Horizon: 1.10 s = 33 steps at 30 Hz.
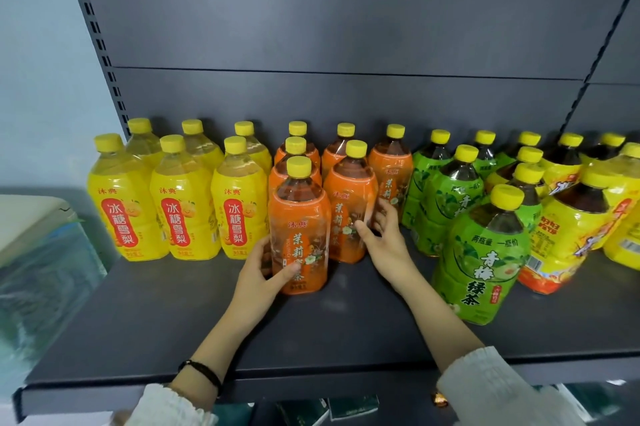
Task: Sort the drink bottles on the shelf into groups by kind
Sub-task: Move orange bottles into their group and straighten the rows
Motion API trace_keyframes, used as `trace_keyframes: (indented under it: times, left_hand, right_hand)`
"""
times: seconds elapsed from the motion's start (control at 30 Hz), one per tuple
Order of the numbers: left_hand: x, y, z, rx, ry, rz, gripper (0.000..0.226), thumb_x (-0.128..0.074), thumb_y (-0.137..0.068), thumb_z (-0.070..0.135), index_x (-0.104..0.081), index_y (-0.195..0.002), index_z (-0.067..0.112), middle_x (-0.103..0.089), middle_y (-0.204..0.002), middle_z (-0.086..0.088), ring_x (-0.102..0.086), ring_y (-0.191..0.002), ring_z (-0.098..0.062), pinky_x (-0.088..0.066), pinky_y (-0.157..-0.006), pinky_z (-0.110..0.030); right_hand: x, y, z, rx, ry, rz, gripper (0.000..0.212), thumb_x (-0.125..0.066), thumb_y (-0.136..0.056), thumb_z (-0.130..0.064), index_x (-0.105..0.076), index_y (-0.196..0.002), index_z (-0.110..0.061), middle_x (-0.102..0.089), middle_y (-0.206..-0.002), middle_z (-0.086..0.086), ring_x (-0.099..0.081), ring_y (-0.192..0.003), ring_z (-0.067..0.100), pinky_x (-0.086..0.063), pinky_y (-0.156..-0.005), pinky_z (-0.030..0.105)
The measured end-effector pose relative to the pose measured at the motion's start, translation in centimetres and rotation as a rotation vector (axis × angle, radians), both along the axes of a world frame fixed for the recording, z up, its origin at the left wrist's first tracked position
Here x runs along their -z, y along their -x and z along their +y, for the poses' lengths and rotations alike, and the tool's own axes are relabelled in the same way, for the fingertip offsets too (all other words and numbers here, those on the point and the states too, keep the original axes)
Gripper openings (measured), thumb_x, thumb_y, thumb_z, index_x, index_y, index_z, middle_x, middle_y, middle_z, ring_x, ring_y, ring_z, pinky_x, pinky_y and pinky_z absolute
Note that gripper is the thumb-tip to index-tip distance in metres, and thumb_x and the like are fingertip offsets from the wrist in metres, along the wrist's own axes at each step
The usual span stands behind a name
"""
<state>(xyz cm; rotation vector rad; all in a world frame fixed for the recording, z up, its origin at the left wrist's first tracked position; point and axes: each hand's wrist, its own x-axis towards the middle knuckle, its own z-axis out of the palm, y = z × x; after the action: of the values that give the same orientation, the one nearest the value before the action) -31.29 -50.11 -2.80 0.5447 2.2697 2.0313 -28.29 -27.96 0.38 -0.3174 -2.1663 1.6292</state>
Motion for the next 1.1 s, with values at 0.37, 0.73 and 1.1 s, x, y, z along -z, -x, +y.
trace_keyframes:
  times: [0.37,0.73,1.1]
  left_hand:
    - [0.3,0.1,-0.3,0.002,0.003,-0.012,0.077,-0.075,-0.062,0.06,-0.044,-0.128,0.037,-0.058,-0.121,0.015,-0.057,-0.11,-0.004,-0.048,-0.088,-0.023]
    - [0.5,-3.5,3.8,0.166,0.05,0.083,0.068,-0.065,-0.08,0.055,-0.042,-0.139,0.031,-0.055,-0.133,0.017,-0.051,-0.12,0.003,-0.043,-0.102,-0.025]
    - [-2.8,0.3,3.3,-0.438,0.169,0.269,0.061,-0.071,-0.082,0.038,-0.044,-0.134,0.021,-0.049,-0.13,0.002,-0.052,-0.116,-0.017,-0.05,-0.092,-0.039]
  right_hand:
    - [0.9,0.7,-0.9,0.164,-0.153,-0.021,0.056,-0.05,-0.096,-0.04,-0.031,-0.147,-0.03,-0.039,-0.147,0.003,-0.04,-0.134,0.023,-0.038,-0.109,0.047]
    - [1.2,-6.1,-6.4,0.127,0.018,0.14,0.1,-0.082,-0.051,-0.054,-0.031,-0.136,-0.038,-0.039,-0.133,-0.01,-0.041,-0.125,0.006,-0.043,-0.1,0.028]
    - [0.9,-6.6,-0.8,0.431,0.027,0.104,0.088,-0.079,-0.075,-0.031,-0.027,-0.146,-0.024,-0.043,-0.144,0.001,-0.043,-0.132,0.019,-0.038,-0.11,0.039]
